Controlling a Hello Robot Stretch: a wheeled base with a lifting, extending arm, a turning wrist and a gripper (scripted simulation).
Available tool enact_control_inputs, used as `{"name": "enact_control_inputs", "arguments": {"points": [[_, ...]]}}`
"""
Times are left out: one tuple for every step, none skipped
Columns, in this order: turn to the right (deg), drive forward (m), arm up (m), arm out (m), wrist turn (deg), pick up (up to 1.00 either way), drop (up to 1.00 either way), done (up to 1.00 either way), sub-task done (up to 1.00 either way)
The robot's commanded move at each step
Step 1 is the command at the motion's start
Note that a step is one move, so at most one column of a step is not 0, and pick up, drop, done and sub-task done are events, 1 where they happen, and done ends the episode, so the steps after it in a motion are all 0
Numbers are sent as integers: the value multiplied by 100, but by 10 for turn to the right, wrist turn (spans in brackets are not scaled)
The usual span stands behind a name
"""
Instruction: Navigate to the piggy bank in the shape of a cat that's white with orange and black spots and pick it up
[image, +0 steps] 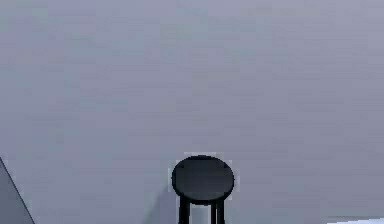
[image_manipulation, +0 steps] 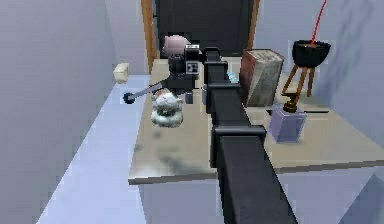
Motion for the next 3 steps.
{"name": "enact_control_inputs", "arguments": {"points": [[0,0,0,0,330,0,0,0,0],[0,0,-16,0,0,0,0,0,0],[0,0,0,0,0,100,0,0,0]]}}
